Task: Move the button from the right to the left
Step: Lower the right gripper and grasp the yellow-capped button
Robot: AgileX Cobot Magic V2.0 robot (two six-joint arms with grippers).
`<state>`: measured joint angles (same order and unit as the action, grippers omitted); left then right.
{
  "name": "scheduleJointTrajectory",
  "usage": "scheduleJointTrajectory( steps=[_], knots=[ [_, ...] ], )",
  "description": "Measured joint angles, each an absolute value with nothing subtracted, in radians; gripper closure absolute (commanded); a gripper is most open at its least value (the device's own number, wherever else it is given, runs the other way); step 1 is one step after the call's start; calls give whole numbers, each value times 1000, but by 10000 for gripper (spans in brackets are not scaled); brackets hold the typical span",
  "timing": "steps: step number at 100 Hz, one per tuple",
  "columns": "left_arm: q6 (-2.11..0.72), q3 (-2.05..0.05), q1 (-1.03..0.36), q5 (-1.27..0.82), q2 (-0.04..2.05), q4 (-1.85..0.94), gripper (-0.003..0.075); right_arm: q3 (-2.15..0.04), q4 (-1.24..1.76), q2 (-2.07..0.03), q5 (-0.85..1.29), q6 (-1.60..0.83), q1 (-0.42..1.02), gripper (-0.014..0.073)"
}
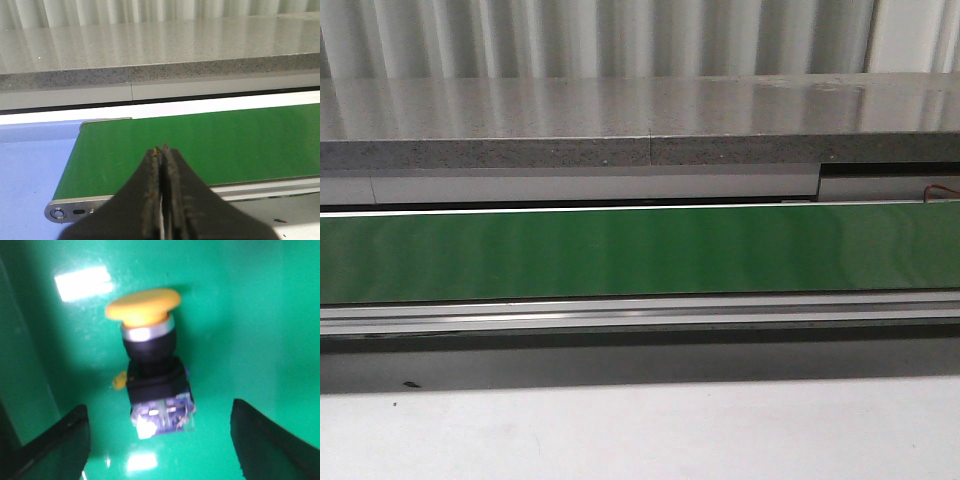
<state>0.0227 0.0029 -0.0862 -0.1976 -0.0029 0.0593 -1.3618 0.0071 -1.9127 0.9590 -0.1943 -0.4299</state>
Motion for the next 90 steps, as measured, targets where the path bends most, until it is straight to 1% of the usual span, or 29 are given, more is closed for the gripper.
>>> scheduleJointTrajectory(
  steps=[37, 42, 47, 59, 66, 90],
  knots=[
    [23, 3, -86, -198, -3, 59, 741, -1405, 7, -1997, 959, -242, -430, 29],
    [23, 3, -86, -198, -3, 59, 741, -1405, 7, -2004, 959, -247, -430, 56],
    [23, 3, -86, -198, -3, 59, 741, -1405, 7, -2015, 966, -247, -430, 106],
    [23, 3, -86, -198, -3, 59, 741, -1405, 7, -2033, 969, -249, -430, 298],
    [23, 3, -86, -198, -3, 59, 741, -1405, 7, -2034, 972, -249, -430, 373],
    [23, 3, -86, -198, -3, 59, 741, -1405, 7, -2002, 972, -249, -430, 377]
  ],
)
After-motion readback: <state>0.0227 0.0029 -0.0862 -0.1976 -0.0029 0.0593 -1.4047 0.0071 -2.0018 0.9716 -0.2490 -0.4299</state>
